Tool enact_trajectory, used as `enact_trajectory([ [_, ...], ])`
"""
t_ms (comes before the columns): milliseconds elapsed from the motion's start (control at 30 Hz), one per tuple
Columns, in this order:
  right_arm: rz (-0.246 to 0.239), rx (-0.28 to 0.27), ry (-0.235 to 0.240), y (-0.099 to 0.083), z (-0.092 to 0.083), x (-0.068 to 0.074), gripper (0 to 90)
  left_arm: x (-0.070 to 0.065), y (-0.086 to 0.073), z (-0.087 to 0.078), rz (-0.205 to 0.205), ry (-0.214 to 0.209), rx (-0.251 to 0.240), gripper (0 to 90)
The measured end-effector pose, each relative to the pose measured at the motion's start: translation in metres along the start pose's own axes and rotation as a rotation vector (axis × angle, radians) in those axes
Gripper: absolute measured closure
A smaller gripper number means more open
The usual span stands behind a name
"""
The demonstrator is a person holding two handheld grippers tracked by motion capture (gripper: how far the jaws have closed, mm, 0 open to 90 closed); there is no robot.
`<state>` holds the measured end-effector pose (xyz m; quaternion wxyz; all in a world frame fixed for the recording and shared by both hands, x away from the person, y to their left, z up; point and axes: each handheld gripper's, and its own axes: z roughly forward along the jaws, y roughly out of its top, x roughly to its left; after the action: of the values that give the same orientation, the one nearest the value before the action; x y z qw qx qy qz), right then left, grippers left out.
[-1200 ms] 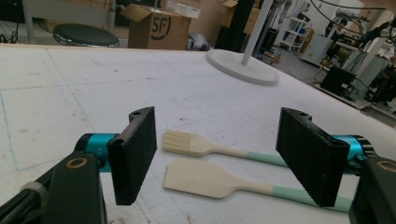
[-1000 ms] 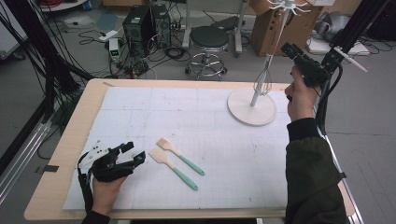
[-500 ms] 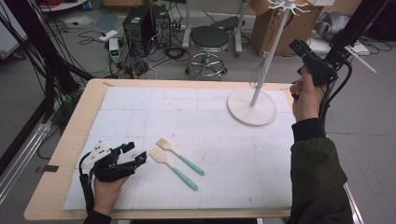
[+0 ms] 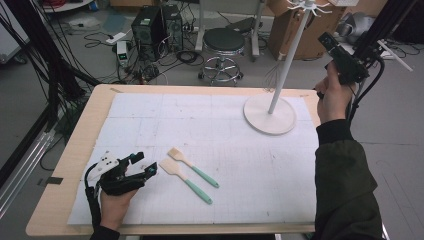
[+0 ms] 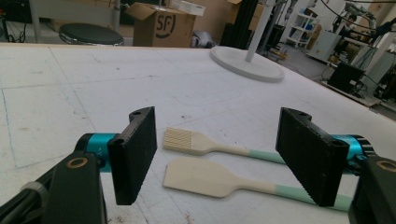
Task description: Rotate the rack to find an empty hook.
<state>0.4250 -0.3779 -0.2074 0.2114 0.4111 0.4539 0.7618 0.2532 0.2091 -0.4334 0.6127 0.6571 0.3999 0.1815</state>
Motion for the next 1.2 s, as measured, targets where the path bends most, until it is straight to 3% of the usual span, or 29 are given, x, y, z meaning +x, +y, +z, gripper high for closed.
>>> enact_trajectory([
  [300,0.009,-0.001,0.029,0.002,0.005,-0.007,89.6,0.001,-0.002,0.002,0.009,0.009,0.012,29.8],
  [533,0.023,0.006,0.039,0.008,0.013,-0.01,89.7,0.001,-0.002,0.001,0.013,0.033,0.02,29.7],
  [733,0.026,-0.007,0.059,0.014,0.02,-0.013,89.9,0.0,-0.003,0.001,0.02,0.031,0.026,29.8],
  [1067,0.042,-0.01,0.052,0.013,0.03,-0.024,90.0,0.002,-0.004,0.002,0.008,0.033,0.023,29.8],
  [1200,0.049,-0.02,0.056,0.016,0.034,-0.029,90.0,0.001,-0.004,0.003,0.028,0.038,0.041,29.8],
])
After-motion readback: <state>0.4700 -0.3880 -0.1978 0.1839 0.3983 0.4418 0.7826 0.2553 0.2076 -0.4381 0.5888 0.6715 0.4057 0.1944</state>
